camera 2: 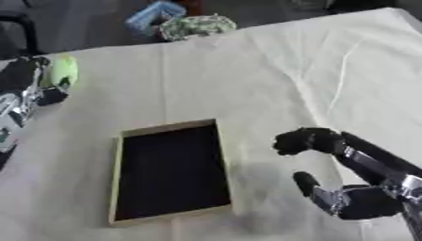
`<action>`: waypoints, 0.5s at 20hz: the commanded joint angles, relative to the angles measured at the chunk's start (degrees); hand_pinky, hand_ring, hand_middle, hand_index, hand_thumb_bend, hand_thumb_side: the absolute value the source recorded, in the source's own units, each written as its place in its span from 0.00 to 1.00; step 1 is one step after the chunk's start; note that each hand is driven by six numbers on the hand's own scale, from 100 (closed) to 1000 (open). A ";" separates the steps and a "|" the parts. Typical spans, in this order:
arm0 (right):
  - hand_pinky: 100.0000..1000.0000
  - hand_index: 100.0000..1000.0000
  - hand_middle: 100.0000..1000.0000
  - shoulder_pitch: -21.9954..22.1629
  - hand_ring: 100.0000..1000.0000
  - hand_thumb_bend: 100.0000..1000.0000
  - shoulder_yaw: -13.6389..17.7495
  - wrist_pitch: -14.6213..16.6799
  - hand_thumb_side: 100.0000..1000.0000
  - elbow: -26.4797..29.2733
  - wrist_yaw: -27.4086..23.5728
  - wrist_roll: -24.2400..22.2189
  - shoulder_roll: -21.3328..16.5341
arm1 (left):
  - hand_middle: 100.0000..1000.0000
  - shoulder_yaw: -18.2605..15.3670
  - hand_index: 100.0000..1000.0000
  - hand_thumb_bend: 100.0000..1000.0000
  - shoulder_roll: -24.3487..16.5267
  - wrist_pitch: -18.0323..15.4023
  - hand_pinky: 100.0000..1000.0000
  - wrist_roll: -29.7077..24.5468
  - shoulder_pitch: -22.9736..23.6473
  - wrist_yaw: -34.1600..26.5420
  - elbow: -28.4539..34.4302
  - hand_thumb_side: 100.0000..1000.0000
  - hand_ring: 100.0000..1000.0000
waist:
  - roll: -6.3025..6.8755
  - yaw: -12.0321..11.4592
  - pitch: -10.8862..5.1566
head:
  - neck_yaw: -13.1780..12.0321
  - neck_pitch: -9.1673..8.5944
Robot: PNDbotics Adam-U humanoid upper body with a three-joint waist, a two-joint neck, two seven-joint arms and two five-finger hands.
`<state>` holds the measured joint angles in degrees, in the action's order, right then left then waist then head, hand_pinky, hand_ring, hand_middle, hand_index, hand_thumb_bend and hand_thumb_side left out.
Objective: Pick up objects on the table and place them in the box.
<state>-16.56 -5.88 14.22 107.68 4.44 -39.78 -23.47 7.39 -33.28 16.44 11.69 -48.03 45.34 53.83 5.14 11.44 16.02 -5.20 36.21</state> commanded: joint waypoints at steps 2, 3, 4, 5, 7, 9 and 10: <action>0.78 0.91 0.76 -0.20 0.77 0.00 0.74 0.11 0.46 0.39 -0.10 0.31 -0.36 | 0.41 0.71 0.53 0.00 -5.77 -1.68 0.45 -1.34 0.53 -5.00 9.28 0.24 0.45 | -0.33 -0.73 -1.52 | 0.78 0.20; 0.78 0.91 0.76 -0.20 0.77 0.00 0.76 0.12 0.46 0.39 -0.07 0.34 -0.36 | 0.41 0.93 0.53 0.00 -6.67 -1.80 0.45 -2.24 0.96 -5.78 11.79 0.24 0.45 | -0.33 -0.89 -1.58 | 0.91 0.22; 0.78 0.91 0.76 -0.19 0.77 0.00 0.76 0.13 0.46 0.37 -0.04 0.36 -0.39 | 0.41 1.17 0.53 0.00 -7.51 -1.88 0.45 -3.05 1.39 -6.59 14.52 0.24 0.45 | -0.33 -1.01 -1.61 | 1.03 0.23; 0.78 0.91 0.76 -0.22 0.77 0.00 0.69 0.15 0.46 0.36 -0.01 0.31 -0.48 | 0.41 1.54 0.53 0.00 -8.30 -1.98 0.45 -3.91 1.86 -7.55 17.54 0.24 0.45 | -0.31 -1.05 -1.64 | 1.11 0.28; 0.78 0.91 0.76 -0.31 0.77 0.00 0.58 0.22 0.46 0.36 -0.04 0.18 -0.65 | 0.41 2.34 0.53 0.00 -9.50 -2.15 0.45 -5.52 2.77 -9.47 23.32 0.24 0.45 | -0.30 -1.02 -1.68 | 1.30 0.31; 0.78 0.91 0.76 -0.47 0.77 0.00 0.60 0.26 0.45 0.39 -0.04 0.20 -0.68 | 0.41 3.42 0.53 0.00 -10.69 -2.23 0.46 -7.51 3.69 -11.10 28.97 0.25 0.45 | -0.26 -1.02 -1.65 | 1.51 0.14; 0.78 0.91 0.76 -0.56 0.77 0.00 0.58 0.28 0.45 0.41 -0.06 0.21 -0.67 | 0.41 4.28 0.54 0.00 -11.38 -2.66 0.46 -8.93 4.14 -11.79 32.01 0.25 0.45 | -0.23 -1.00 -1.63 | 1.58 0.05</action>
<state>-16.61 -5.66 14.34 107.41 4.45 -39.56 -23.45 11.37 -41.57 13.97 3.97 -43.24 34.58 81.75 5.16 10.51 15.54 -3.82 36.27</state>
